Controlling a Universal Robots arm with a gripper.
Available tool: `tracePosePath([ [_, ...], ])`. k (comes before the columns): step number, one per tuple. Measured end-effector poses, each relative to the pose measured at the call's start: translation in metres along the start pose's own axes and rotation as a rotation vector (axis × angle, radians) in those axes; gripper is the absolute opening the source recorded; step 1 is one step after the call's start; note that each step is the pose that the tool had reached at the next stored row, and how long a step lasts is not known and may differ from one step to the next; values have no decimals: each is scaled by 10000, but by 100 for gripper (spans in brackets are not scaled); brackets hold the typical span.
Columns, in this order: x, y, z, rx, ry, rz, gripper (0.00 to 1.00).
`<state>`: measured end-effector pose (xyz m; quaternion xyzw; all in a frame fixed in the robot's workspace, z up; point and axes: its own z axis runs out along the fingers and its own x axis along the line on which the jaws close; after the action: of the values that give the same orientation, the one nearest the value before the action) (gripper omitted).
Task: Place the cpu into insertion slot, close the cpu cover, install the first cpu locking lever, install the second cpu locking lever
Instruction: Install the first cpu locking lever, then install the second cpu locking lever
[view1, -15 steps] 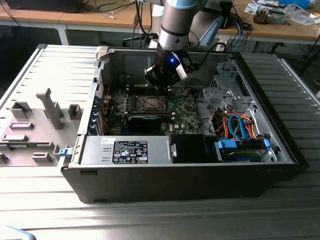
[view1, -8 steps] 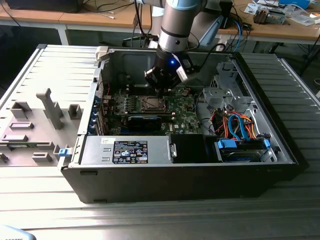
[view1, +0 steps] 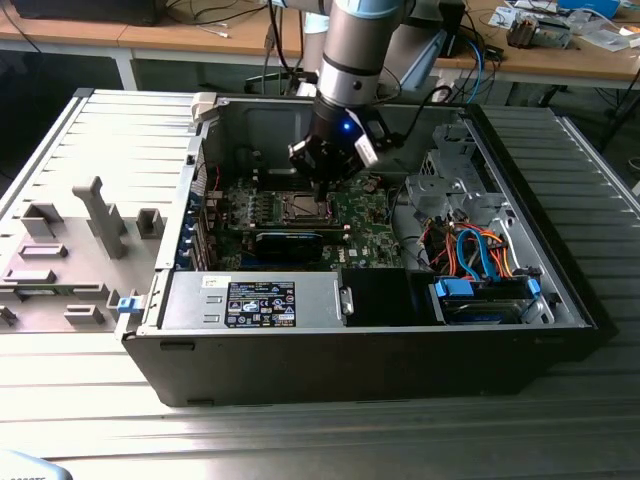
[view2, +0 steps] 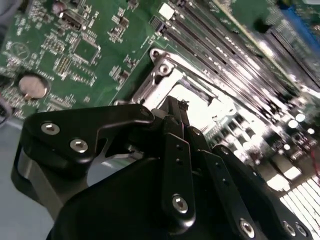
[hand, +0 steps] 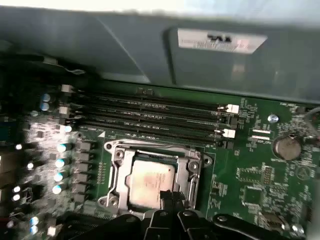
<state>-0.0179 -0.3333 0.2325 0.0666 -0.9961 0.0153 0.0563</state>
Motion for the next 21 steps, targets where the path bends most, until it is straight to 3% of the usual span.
tracePosePath([
  [3, 17, -4, -151, 2, 1, -1, 11],
  [6, 19, -4, -174, -9, -2, -1, 11],
  [7, 19, -4, -174, -3, -28, 1, 11],
  [8, 19, -5, -175, 17, -155, 5, 11],
  [9, 19, -4, -174, 39, -334, 11, 11],
  [12, 19, -4, -173, 94, -765, 29, 11],
  [13, 19, -4, -172, 97, -794, 29, 11],
  [21, 22, -19, -174, 101, -795, 29, 11],
])
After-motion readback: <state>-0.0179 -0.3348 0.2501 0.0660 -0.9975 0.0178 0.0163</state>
